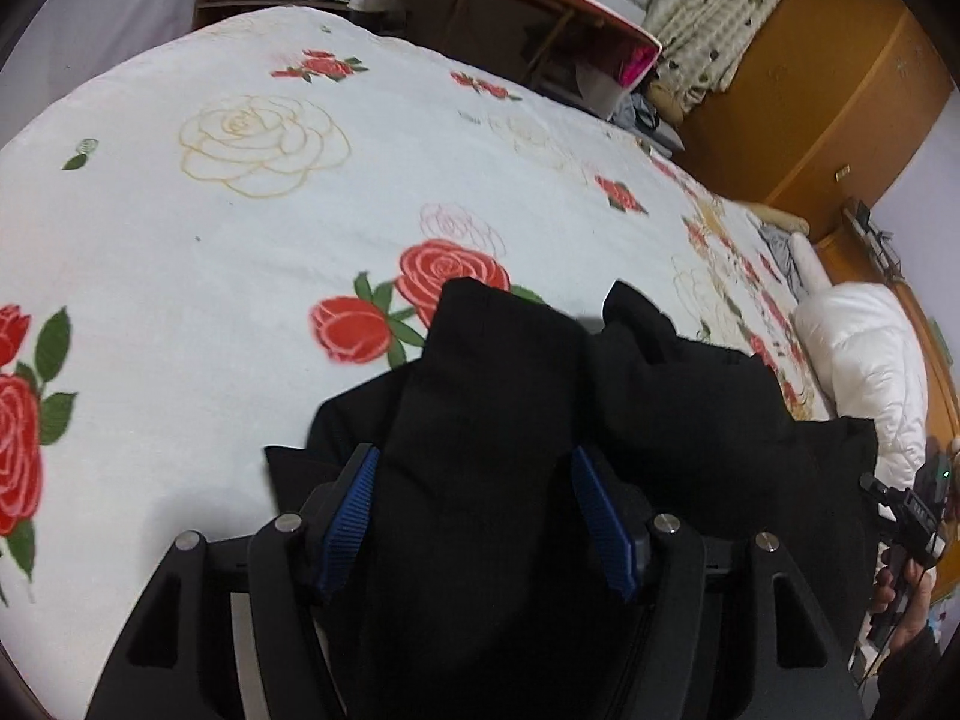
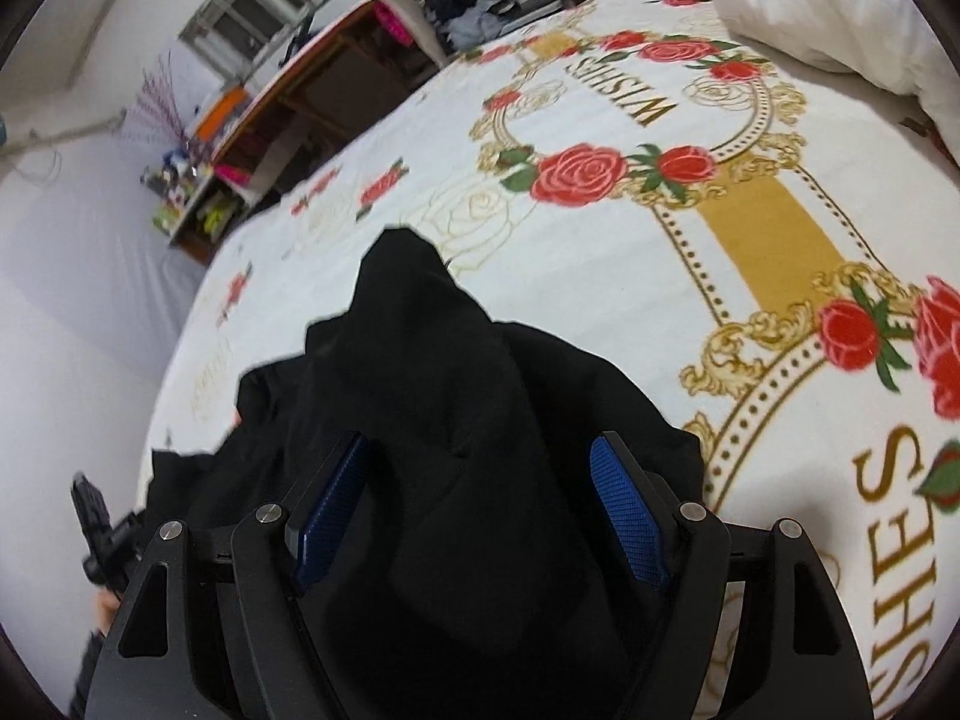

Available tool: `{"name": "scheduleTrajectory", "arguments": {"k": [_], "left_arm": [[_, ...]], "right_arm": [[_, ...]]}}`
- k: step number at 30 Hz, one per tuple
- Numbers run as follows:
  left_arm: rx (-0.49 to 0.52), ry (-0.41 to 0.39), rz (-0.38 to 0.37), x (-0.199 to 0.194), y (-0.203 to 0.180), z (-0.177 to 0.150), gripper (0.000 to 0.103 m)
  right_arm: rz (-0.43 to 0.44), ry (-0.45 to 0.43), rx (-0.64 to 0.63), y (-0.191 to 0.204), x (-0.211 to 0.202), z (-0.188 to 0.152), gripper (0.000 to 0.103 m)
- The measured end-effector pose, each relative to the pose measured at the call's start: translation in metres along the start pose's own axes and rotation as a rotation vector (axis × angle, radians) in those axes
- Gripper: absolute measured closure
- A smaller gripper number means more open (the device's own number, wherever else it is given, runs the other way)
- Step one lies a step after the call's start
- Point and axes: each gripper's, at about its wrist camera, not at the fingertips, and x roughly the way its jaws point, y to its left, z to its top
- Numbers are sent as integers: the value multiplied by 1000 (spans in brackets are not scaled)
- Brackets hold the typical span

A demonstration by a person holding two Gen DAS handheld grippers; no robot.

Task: Fold large clothes

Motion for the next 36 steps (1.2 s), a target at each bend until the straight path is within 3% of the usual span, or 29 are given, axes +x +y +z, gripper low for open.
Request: {"name": "scheduleTrajectory", "arguments": {"k": [1,2,4,5,8,11,14,19,24,30,36], "left_arm": [[15,-6,8,2,-3,-1,42],[37,-16,33,3,-7,-2,60],[72,-40,70,0,-12,-3,81],[78,-81,86,-9,-14,-2,84],[39,-231,59,-46,-11,9,86],[32,-293,46,-60,-15,24,86],[17,-284,57,-43,-18,35,85],[9,-170,153,25,-7,26,85],[20,-193,185,35,-10,26,85],[54,-316,172,5,-25,37,85],[-7,-252,178,43,-9,34,84]], "right_arm": [[2,-7,-17,3,2,0,66],[3,-4,-22,5,4,-1,74],[-41,-14,-55,12,5,-3,85],[-61,-31,-70,15,3,-4,85],[-43,-131,-38,16,-21,6,86],[-63,-171,-44,22,-27,17,87],[-107,-182,-37,26,-16,26,87],[-195,-91,-10,2,42,21,86],[-227,-97,-29,-2,59,22,86],[-235,-172,-74,9,43,32,86],[-238,-152,-55,-3,69,26,86]]}}
